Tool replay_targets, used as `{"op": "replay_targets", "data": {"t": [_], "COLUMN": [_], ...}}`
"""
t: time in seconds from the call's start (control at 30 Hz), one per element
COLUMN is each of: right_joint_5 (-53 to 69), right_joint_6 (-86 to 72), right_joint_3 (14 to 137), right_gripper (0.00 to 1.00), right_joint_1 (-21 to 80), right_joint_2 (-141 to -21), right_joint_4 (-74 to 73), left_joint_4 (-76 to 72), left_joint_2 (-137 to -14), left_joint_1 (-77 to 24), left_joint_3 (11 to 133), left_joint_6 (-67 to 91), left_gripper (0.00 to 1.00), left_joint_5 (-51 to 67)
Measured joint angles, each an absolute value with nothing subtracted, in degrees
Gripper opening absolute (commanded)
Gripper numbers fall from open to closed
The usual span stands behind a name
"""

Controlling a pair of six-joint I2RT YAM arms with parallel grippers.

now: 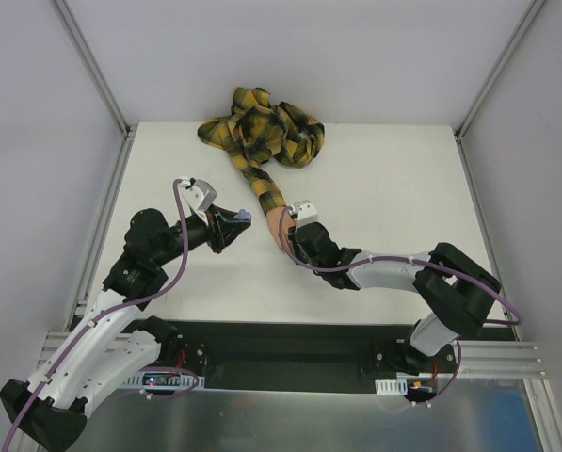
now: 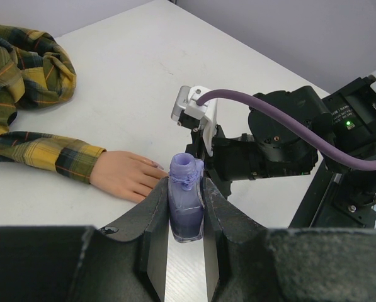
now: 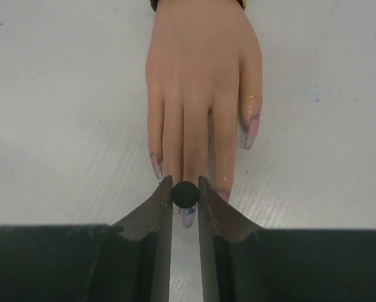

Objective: Paint the nails

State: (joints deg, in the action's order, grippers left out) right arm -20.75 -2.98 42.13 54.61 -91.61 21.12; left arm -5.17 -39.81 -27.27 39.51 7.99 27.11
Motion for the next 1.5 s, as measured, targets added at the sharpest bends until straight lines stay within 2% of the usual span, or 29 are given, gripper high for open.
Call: {"op": "replay_targets", "data": {"t": [1.5], "right_joint_5": [-23.35], "right_joint_6": [-3.90], "right_joint_3": [41.58], "right_gripper": [0.00], "right_joint_1": [55.16], "right_joint_2": [-90.96], "right_joint_4": [19.31], "left_joint_4": [-5.15], "left_joint_2": [-40.47], "left_joint_1": [-27.27], "left_joint_3": [39.55], "left_joint_6": [8.05], "left_gripper": [0.00], "left_joint_5": [28.47]}}
